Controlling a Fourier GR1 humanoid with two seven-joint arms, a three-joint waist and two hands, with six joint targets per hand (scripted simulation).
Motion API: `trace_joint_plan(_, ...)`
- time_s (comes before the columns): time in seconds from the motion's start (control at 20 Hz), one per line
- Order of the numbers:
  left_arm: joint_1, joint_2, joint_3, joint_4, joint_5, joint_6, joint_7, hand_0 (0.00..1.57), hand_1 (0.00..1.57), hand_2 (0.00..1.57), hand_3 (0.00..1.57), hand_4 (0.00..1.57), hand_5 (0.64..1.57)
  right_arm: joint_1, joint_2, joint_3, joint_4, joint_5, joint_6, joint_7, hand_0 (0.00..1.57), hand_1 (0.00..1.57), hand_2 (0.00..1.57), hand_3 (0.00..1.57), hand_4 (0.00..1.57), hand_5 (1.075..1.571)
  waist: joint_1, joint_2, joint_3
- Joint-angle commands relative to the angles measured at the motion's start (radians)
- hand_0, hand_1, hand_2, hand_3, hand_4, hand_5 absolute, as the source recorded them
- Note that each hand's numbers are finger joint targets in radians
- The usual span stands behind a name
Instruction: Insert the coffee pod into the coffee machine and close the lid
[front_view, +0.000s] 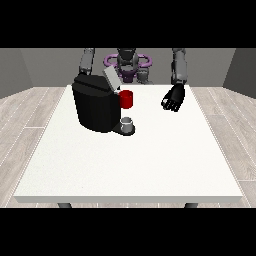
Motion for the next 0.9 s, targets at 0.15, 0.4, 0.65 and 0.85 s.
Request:
trace_joint_plan(0.15, -0.059, -0.038, 0.069, -0.013, 0.1, -0.101, -0.075, 1.45, 1.45, 1.44, 1.36, 0.52, 1.571, 0.028, 0.002, 0.001, 0.028, 0.026, -0.028, -0.021, 0.0, 0.0, 0.0, 0.0, 0.0, 1.571, 0.006, -0.053, -0.0006)
trace_joint_plan(0.4, -0.129, -0.026, 0.066, -0.042, 0.09, -0.235, -0.01, 1.4, 1.4, 1.39, 1.32, 0.5, 1.571, -0.031, -0.015, -0.04, 0.085, 0.0, -0.014, 0.003, 0.0, 0.0, 0.0, 0.0, 0.0, 1.571, 0.04, -0.087, -0.0003)
trace_joint_plan(0.65, -0.172, -0.069, 0.048, -0.098, 0.102, -0.34, 0.037, 1.42, 1.42, 1.4, 1.34, 0.56, 1.571, 0.037, 0.0, -0.025, 0.111, 0.005, -0.016, -0.008, 0.0, 0.0, 0.0, 0.0, 0.0, 1.571, 0.033, -0.174, -0.0001)
trace_joint_plan(0.85, -0.282, -0.089, 0.061, -0.12, 0.096, -0.381, 0.138, 1.34, 1.34, 1.37, 1.35, 0.56, 1.571, -0.006, 0.027, -0.016, 0.106, -0.003, -0.017, -0.028, 0.0, 0.0, 0.0, 0.0, 0.0, 1.571, 0.016, -0.162, 0.0001)
